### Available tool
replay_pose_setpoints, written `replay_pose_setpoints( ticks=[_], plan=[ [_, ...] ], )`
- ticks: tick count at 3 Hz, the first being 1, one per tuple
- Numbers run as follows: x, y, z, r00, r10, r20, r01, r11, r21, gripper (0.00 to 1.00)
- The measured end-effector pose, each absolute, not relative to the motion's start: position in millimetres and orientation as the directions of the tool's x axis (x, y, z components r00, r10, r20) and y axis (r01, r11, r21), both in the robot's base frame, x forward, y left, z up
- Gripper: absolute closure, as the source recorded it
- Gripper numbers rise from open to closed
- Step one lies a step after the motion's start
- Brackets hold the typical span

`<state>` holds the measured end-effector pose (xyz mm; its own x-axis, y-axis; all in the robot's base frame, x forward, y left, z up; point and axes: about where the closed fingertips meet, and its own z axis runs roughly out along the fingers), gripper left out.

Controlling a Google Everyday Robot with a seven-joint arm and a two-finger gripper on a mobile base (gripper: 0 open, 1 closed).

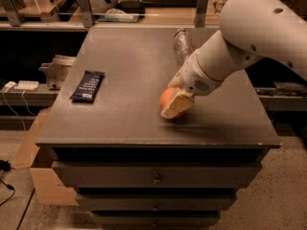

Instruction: Move orange near rxbar blueberry

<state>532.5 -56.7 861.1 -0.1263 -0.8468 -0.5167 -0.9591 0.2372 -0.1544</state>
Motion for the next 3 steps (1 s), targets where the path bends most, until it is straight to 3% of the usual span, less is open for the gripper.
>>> replay_pose_setpoints(
  ticks=[2,3],
  plan=[
    [537,-56,892,-0.086,-0.822,-0.563,-0.949,0.240,-0.206,0.86],
    [544,-66,934,-0.031,-0.786,-0.617,-0.926,0.255,-0.279,1.00]
  ],
)
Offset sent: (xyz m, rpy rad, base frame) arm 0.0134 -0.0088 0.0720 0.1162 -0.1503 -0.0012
